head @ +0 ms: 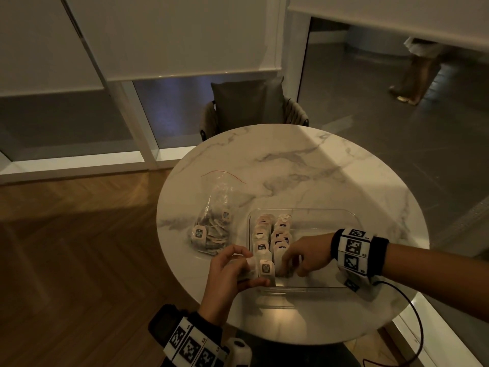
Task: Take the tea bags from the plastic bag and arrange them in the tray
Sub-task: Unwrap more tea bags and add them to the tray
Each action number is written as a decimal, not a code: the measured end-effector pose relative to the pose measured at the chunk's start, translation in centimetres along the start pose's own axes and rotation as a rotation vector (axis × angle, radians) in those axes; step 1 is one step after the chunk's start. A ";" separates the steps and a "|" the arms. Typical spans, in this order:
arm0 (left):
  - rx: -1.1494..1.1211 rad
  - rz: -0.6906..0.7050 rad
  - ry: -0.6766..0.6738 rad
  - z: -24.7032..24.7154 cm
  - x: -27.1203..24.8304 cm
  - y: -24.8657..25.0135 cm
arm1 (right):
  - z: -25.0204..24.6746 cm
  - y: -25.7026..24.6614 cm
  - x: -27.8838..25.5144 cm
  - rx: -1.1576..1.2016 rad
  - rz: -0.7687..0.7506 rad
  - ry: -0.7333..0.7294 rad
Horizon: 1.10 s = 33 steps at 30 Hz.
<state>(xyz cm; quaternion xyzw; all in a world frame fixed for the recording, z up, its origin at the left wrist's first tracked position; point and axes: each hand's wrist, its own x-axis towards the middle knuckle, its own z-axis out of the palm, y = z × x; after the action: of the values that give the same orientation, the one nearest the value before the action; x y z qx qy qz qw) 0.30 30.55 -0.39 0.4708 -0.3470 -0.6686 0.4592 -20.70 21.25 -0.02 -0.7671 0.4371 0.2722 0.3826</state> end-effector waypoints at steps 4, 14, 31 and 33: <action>0.010 0.020 0.007 0.2 0.5 -0.7 | -0.7 0.3 -1.4 0.033 -0.051 0.048; -0.028 0.095 -0.113 2.3 1.1 -1.2 | -0.3 -1.1 -5.6 0.551 -0.265 0.574; -0.096 0.105 0.019 3.9 1.8 -3.4 | 6.2 -2.7 -4.6 1.198 -0.296 1.099; -0.150 0.092 0.021 3.9 1.7 -3.4 | 7.0 -2.8 -4.2 1.144 -0.300 1.210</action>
<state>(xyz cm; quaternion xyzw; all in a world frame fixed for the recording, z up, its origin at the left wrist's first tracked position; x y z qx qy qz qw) -4.55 30.17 -2.73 0.4258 -0.3122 -0.6659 0.5271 -20.85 29.93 0.20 -0.5189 0.5305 -0.5021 0.4442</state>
